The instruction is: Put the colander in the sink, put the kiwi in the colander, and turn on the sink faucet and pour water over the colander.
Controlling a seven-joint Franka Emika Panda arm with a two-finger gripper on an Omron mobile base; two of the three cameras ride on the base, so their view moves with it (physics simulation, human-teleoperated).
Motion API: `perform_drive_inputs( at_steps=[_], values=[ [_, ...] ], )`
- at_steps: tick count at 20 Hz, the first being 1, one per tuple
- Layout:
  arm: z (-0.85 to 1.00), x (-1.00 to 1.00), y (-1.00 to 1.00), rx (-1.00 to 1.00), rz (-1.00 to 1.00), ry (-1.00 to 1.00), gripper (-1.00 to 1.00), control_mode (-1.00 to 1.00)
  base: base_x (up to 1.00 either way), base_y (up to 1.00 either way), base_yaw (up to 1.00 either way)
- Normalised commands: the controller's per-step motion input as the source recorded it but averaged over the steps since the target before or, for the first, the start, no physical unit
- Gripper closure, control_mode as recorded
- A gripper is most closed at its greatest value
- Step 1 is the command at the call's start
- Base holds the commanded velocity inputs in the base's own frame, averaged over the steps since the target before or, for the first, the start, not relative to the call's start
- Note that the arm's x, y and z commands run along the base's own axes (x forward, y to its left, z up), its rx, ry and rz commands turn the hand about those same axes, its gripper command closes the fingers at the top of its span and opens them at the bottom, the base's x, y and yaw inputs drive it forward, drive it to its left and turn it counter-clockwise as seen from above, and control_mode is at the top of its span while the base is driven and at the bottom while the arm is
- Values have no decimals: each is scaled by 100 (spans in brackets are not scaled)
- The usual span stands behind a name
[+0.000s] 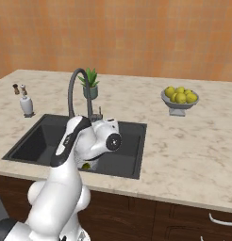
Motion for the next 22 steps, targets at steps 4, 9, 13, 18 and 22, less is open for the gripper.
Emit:
perform_drive_inputs(
  at_steps=[4, 9, 13, 18, 22],
  values=[
    [0, 14, 0, 2, 5, -17, -100, -100, 0, 0, 0],
    [1, 36, 5, 0, 1, -5, -100, -100, 0, 0, 0],
    [1, 44, 6, 0, 0, 0, -100, -100, 0, 0, 0],
    [0, 42, 1, 3, 0, 0, -100, -100, 0, 0, 0],
    [-1, 34, 5, 1, 1, 0, -100, -100, 0, 0, 0]
  ],
)
